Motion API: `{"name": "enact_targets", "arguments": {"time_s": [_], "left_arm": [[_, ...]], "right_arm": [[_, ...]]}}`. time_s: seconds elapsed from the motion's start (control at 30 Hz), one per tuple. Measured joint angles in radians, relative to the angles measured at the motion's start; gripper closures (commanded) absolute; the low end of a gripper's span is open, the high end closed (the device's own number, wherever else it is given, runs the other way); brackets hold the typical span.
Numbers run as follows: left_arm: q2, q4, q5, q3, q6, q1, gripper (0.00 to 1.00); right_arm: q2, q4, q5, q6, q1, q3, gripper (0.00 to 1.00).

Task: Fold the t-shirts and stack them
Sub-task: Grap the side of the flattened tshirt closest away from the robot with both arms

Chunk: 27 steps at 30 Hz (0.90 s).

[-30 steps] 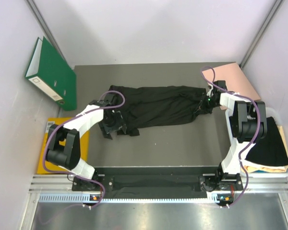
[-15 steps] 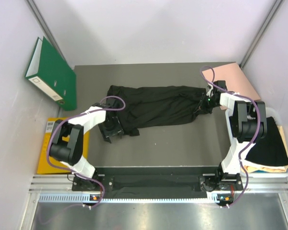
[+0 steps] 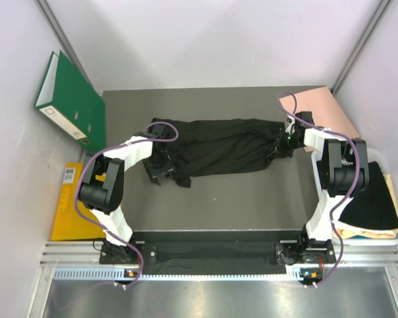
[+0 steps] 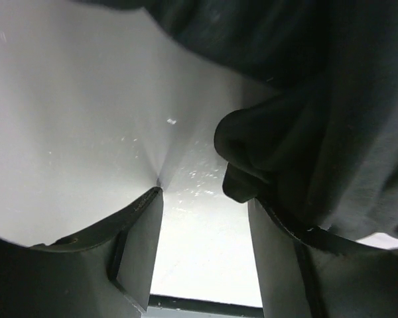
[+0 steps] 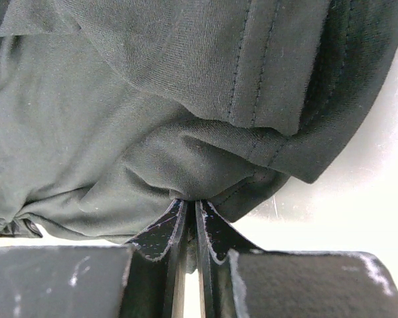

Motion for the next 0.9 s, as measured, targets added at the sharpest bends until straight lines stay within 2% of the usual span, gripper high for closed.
{"name": "enact_targets", "arguments": {"time_s": [0.13, 0.27, 0.53, 0.9], "left_arm": [[-0.004, 0.011, -0.005, 0.008, 0.001, 0.000, 0.40], [-0.005, 0.026, -0.006, 0.008, 0.000, 0.000, 0.46], [-0.039, 0.041, -0.020, 0.004, 0.000, 0.000, 0.40], [-0.061, 0.049, -0.053, 0.051, 0.005, 0.000, 0.47]], "right_arm": [[0.002, 0.002, -0.004, 0.000, 0.000, 0.000, 0.93], [0.006, 0.003, -0.014, 0.000, -0.001, 0.002, 0.93], [0.022, -0.010, -0.030, 0.001, -0.001, 0.020, 0.93], [0.038, -0.027, -0.046, 0.000, -0.001, 0.040, 0.93]]}}
